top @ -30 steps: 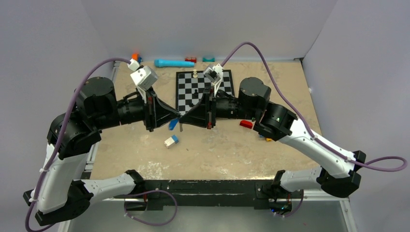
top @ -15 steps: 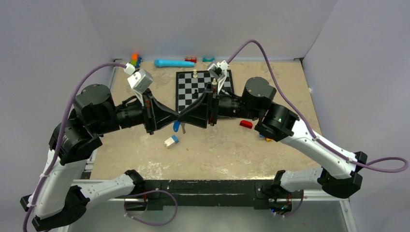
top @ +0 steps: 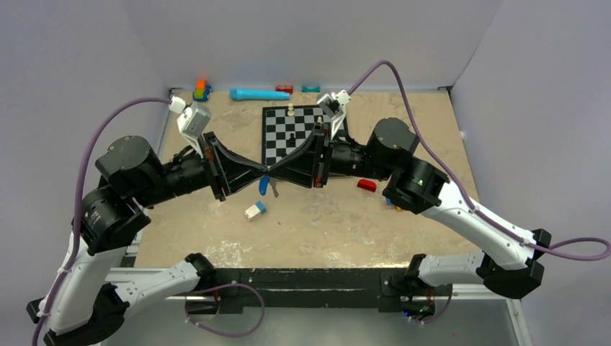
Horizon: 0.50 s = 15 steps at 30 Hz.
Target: Remove the keys from the keyring
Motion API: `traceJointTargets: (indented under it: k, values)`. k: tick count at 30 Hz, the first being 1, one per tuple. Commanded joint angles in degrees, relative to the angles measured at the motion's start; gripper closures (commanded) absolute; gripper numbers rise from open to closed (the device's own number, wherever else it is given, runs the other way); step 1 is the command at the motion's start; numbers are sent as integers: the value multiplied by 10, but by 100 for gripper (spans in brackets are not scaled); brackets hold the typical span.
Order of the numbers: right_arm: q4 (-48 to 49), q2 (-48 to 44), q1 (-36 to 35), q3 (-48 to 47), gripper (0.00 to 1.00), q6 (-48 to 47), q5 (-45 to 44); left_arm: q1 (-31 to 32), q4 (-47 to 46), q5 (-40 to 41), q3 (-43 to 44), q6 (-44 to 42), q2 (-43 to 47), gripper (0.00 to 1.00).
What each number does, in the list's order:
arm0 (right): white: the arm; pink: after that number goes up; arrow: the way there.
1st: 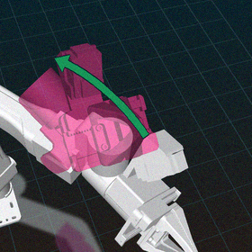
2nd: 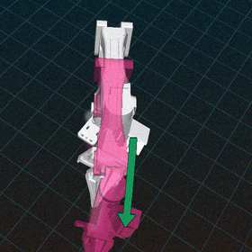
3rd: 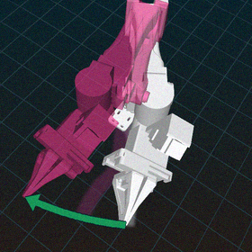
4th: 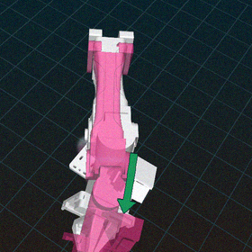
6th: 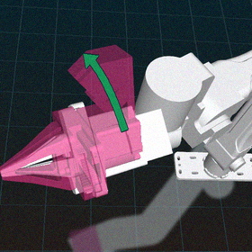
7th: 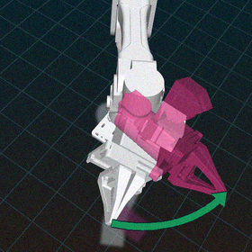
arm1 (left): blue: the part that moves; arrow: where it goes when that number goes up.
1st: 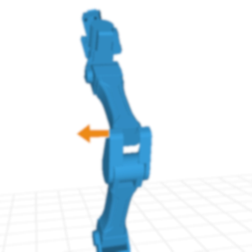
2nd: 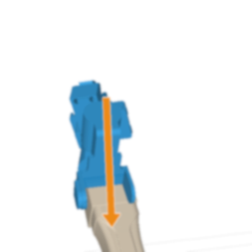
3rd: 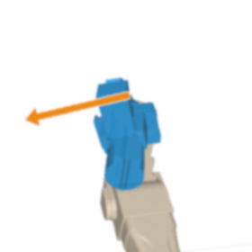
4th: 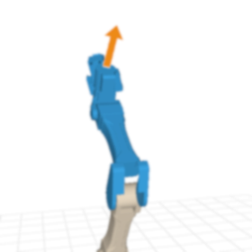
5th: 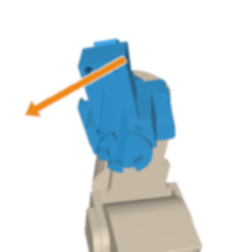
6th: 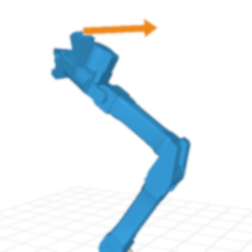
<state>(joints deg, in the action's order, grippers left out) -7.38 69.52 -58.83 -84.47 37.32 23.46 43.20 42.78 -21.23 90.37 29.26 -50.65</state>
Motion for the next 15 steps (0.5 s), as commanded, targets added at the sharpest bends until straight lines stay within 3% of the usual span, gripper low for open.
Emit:
traceJointTargets:
  k: [1, 15]
  values:
    - [32, -1, -2, 2, 79, 6, -5, 1, -62, 7, -8, 34, 0, 100]
    - [44, 1, -2, 12, 84, 9, -4, 2, -78, 21, -12, 47, 14, 100]
